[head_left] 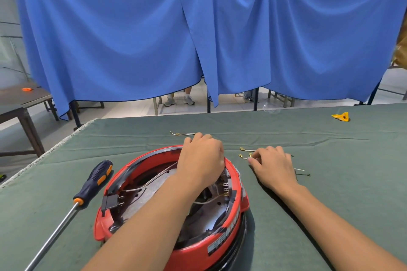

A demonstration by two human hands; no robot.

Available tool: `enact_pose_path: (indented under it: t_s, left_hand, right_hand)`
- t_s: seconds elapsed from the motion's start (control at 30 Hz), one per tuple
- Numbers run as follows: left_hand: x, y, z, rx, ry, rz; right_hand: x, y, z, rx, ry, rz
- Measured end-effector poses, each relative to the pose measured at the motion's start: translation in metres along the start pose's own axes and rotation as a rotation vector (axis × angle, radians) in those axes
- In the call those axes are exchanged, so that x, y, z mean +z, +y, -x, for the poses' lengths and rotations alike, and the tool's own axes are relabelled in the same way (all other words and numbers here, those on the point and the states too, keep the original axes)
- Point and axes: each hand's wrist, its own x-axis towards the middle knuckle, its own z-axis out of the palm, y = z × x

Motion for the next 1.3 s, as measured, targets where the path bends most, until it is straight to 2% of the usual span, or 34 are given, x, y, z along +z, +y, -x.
enact_pose_path:
  t_s: [0.2, 0.4, 0.5, 0.67, 0.8, 0.9, 1.1, 1.2, 1.3]
  left_hand:
    - [0.0, 0.001, -0.001, -0.008, -0.009, 0.01]
    - [-0.002, 0.0, 0.001, -0.013, -0.014, 0.043]
    - [-0.004, -0.001, 0.003, -0.021, -0.004, 0.086]
    - [-0.007, 0.0, 0.004, -0.048, 0.058, 0.176]
    - [-0.009, 0.003, 0.006, -0.083, 0.144, 0.358]
    - [-0.01, 0.006, 0.005, -0.131, 0.162, 0.565]
    - [-0.018, 0.016, 0.001, -0.254, 0.168, 1.037]
    - [-0.021, 0.013, -0.002, -0.373, 0.164, 1.225]
    - [-0.023, 0.007, -0.004, -0.497, 0.078, 1.407]
  right_hand:
    - [-0.007, -0.002, 0.003, 0.126, 0.022, -0.051]
    - [-0.008, -0.008, 0.002, 0.055, -0.008, 0.076]
    - [-0.008, -0.006, 0.005, 0.057, 0.04, -0.09]
    - [-0.022, -0.014, 0.009, 0.015, 0.352, -0.498]
    - [-0.032, -0.035, 0.013, 0.096, 0.32, -0.871]
    - [-0.04, -0.049, 0.018, 0.099, 0.259, -1.035]
    - [-0.048, -0.061, 0.029, 0.044, 0.175, -1.121]
    - [-0.052, -0.066, 0.033, 0.025, 0.162, -1.137]
    - [-0.056, -0.068, 0.034, 0.016, 0.149, -1.169]
